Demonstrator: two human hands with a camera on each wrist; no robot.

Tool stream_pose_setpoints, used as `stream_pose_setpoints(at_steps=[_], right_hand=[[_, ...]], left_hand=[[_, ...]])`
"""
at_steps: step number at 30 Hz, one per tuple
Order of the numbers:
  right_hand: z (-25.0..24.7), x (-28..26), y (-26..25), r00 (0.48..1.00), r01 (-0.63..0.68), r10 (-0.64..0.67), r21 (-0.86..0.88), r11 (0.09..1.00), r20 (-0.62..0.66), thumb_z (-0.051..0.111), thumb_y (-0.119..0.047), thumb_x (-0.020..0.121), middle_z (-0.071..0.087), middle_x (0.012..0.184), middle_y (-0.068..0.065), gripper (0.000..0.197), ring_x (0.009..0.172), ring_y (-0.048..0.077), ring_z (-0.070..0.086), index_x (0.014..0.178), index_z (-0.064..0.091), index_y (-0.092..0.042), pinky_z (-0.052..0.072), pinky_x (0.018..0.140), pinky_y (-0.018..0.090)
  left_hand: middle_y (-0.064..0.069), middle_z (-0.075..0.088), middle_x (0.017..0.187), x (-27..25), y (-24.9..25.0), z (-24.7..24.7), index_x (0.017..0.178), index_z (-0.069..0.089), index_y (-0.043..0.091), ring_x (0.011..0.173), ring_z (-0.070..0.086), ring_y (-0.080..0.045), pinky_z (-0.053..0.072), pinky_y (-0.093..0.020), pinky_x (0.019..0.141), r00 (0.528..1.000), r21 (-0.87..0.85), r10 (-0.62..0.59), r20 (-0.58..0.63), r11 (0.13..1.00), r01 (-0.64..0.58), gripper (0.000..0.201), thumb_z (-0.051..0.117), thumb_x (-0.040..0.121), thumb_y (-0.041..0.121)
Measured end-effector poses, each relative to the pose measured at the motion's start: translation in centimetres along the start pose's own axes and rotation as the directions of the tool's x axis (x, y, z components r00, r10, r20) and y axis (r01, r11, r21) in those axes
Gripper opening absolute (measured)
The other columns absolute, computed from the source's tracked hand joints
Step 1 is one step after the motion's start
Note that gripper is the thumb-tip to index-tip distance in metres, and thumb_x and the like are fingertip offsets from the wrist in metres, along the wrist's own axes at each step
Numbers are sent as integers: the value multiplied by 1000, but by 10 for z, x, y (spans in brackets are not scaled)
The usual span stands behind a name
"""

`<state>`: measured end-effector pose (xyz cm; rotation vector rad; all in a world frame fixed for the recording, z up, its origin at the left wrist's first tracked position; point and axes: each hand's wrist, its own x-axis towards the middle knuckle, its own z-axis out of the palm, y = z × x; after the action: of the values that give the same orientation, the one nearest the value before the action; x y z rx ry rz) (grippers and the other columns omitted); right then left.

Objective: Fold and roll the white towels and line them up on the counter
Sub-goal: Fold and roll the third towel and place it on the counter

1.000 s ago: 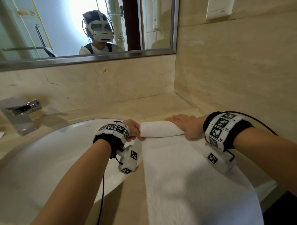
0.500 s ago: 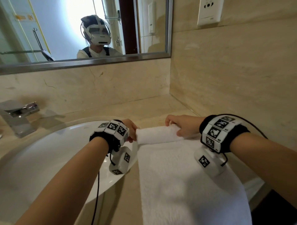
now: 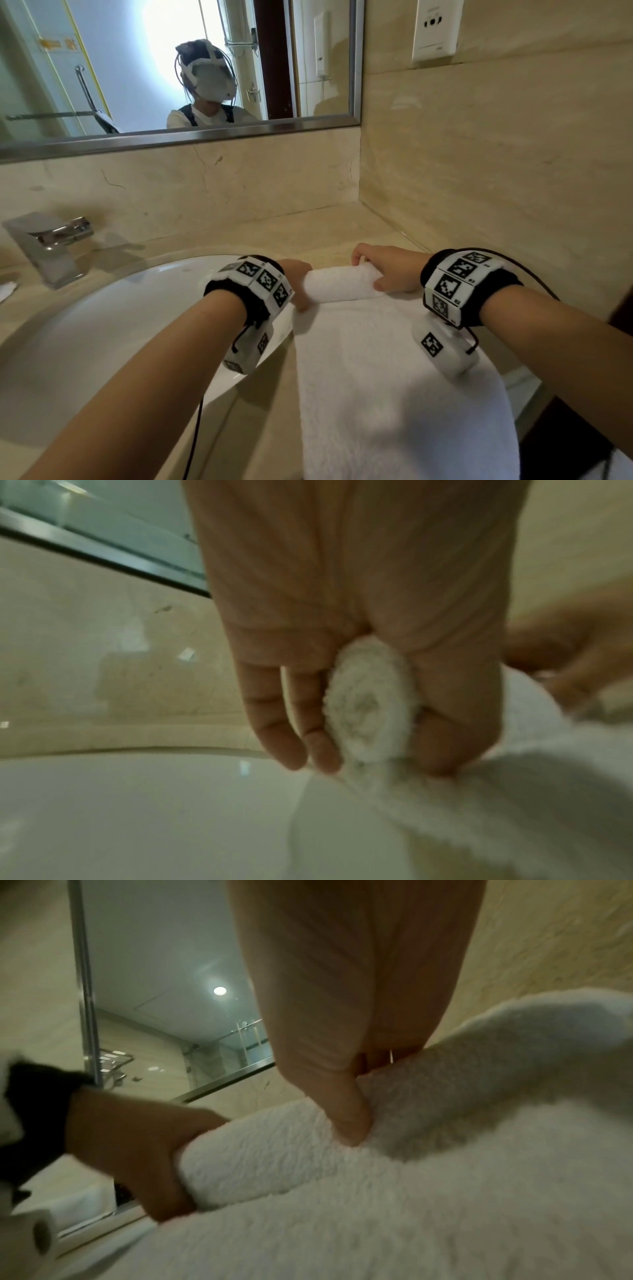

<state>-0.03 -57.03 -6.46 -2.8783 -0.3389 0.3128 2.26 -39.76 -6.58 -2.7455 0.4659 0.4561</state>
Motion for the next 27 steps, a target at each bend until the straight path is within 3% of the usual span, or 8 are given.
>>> stream_pose_setpoints(at_steps=[2, 6, 11, 15, 19, 21, 23, 27], right_hand=[[-4, -6, 7, 999, -39, 41, -45, 998, 26, 60, -16, 84, 56, 116, 6, 50, 94, 21, 50, 129, 40, -21, 42, 79, 30], [-9, -14, 15, 995, -95, 97, -79, 992, 23, 64, -24, 84, 57, 122, 2, 49, 96, 16, 49, 129, 46, -22, 41, 84, 28], [-12, -20, 23, 993, -106, 108, -49, 993, 44, 67, -14, 80, 56, 125, 2, 57, 99, 16, 49, 132, 46, -23, 41, 88, 28], [-8, -25, 22, 996, -90, 92, -76, 993, 12, 69, -8, 77, 59, 123, 4, 58, 110, 22, 53, 130, 50, -20, 39, 86, 27], [-13, -33, 17, 992, -103, 110, -99, 990, 69, 65, -5, 79, 57, 125, 4, 60, 115, 23, 52, 134, 45, -19, 39, 85, 26], [-26, -41, 22, 977, -156, 173, -138, 978, 123, 60, 2, 81, 54, 129, 4, 67, 118, 23, 51, 140, 37, -20, 41, 88, 27], [-41, -49, 30, 970, -230, 239, -150, 961, 42, 51, 6, 85, 57, 127, 4, 61, 116, 23, 53, 140, 40, -19, 44, 92, 29], [-55, -68, 43, 923, -331, 336, 57, 942, -187, 44, 6, 90, 65, 104, 6, 39, 93, 20, 60, 124, 56, -10, 44, 74, 24]], left_hand=[[-3, 57, 78, -2, 15, 3, 89, 55, 13, 79, 61, -19, 44, -25, 61, 995, 141, -91, 34, 986, 85, 13, 60, 88, 25], [-10, 60, 118, 6, -3, 11, 121, 47, 6, 108, 60, -25, 47, -30, 84, 993, -60, 16, -115, 998, -23, 41, 61, 87, 22], [-1, 54, 90, -6, -11, 22, 125, 38, 8, 99, 57, -22, 40, -29, 75, 960, -91, 68, -271, 991, -96, 52, 61, 85, 31], [-1, 49, 121, -4, 7, 14, 123, 39, 16, 111, 48, -22, 42, -36, 96, 942, -112, 164, -294, 973, -204, 61, 60, 79, 54], [-9, 59, 110, -5, 28, 8, 122, 36, 15, 93, 61, -30, 51, -44, 85, 941, -104, 240, -239, 957, -270, 43, 52, 87, 32], [-9, 56, 106, -5, 29, 9, 126, 34, 17, 88, 60, -29, 50, -40, 80, 939, -98, 246, -239, 956, -276, 42, 49, 89, 28], [-9, 53, 105, -7, 29, 12, 132, 31, 21, 86, 58, -28, 46, -37, 75, 930, -85, 245, -274, 957, -277, 47, 50, 90, 27], [-12, 45, 128, -10, 34, 19, 145, 14, 28, 114, 50, -31, 43, -40, 87, 917, 33, 245, -314, 969, -247, 63, 49, 92, 35]])
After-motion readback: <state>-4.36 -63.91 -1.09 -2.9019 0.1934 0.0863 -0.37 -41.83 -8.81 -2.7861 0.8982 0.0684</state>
